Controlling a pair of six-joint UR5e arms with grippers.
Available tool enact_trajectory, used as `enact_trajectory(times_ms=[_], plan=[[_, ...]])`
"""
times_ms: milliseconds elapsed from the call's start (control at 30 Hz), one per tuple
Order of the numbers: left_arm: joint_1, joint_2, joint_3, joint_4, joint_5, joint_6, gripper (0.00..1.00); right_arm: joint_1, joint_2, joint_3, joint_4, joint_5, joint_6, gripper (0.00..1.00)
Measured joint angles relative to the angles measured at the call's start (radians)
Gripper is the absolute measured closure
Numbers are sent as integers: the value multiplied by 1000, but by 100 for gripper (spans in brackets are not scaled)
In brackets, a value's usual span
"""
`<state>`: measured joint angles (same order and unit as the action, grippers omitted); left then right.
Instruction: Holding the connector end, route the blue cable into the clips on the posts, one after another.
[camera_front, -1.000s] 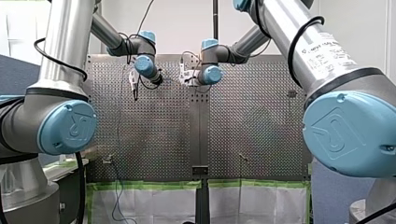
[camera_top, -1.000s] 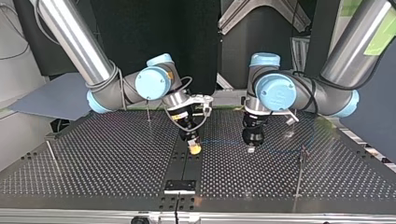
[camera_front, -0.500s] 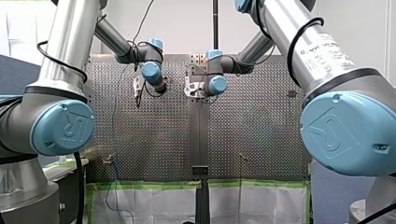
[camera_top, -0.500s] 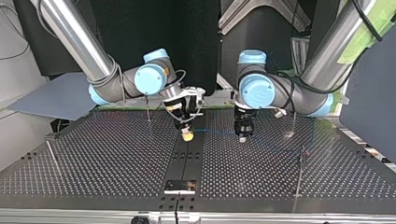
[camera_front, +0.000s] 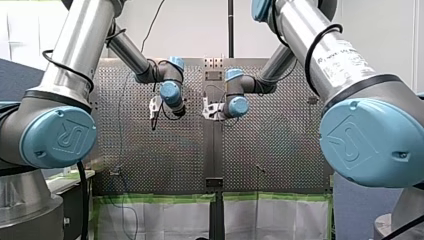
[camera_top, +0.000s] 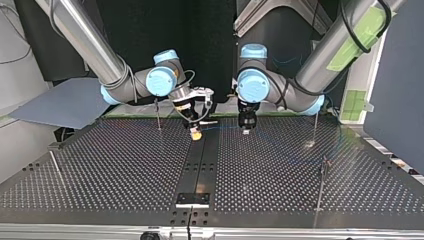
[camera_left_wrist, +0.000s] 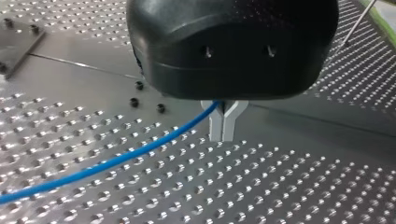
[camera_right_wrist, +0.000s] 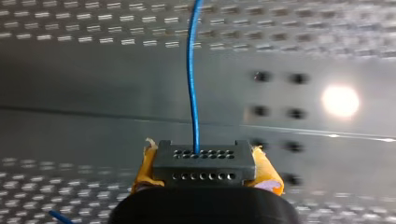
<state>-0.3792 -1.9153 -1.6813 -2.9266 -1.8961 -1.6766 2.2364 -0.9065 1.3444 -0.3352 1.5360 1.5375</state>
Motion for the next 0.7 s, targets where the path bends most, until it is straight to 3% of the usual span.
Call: enact_trajectory(times_ms=[233, 300, 467, 700], plan=[[-15, -1, -70, 72, -3, -2, 100, -15, 72, 33, -41, 2, -10, 100], [-18, -2, -82, 92, -3, -2, 100, -20, 87, 48, -55, 1, -3, 100], [-28, -28, -91, 145, -2, 5, 100, -34, 112, 99, -106, -10, 36, 100], [-58, -99, -91, 212, -12, 9, 100, -51, 172, 134, -182, -13, 28, 100]])
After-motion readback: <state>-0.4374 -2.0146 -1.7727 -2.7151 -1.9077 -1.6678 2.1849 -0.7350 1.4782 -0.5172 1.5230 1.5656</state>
